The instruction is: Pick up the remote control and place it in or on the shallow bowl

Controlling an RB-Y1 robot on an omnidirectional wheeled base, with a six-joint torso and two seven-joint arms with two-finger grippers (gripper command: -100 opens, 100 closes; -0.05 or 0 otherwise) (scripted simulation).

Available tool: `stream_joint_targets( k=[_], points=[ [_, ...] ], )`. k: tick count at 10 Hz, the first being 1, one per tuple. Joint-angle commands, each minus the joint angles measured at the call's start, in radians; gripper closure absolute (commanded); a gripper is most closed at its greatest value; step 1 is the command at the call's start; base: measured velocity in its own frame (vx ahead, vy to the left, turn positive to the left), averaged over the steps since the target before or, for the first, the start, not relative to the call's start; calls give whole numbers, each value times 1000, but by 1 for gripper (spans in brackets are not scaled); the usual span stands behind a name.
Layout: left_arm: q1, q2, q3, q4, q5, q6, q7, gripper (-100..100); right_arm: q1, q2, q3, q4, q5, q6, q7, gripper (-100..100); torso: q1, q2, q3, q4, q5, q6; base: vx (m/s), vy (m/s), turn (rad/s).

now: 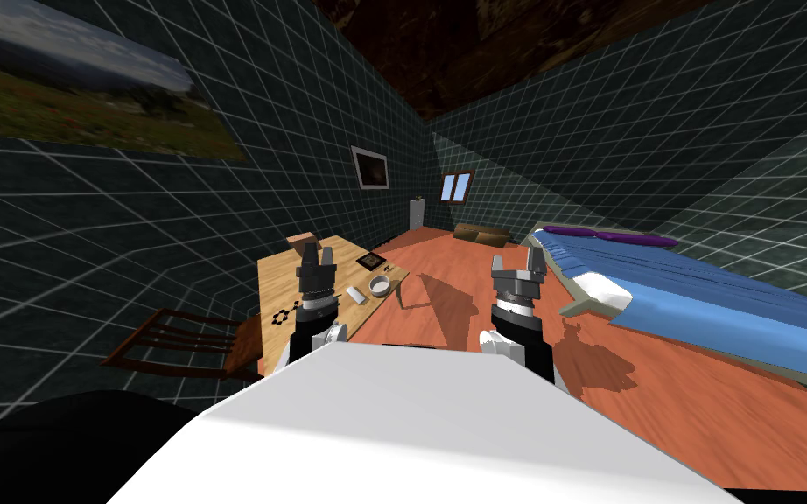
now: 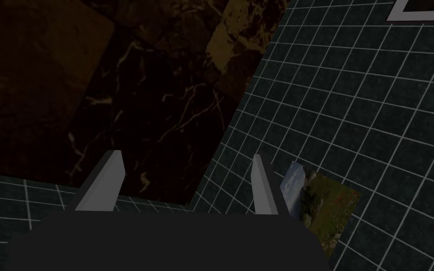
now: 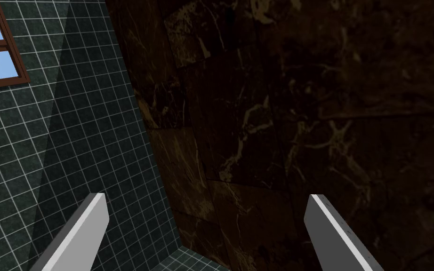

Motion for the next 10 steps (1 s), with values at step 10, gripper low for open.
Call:
stream_joint_targets(
  k=[10],
  points=[
    [-100, 192, 138, 116, 52, 193, -137, -100, 0, 0, 0, 0, 0, 0, 0, 0, 0, 0, 0, 0, 0, 0, -3, -2, 20]
  ],
)
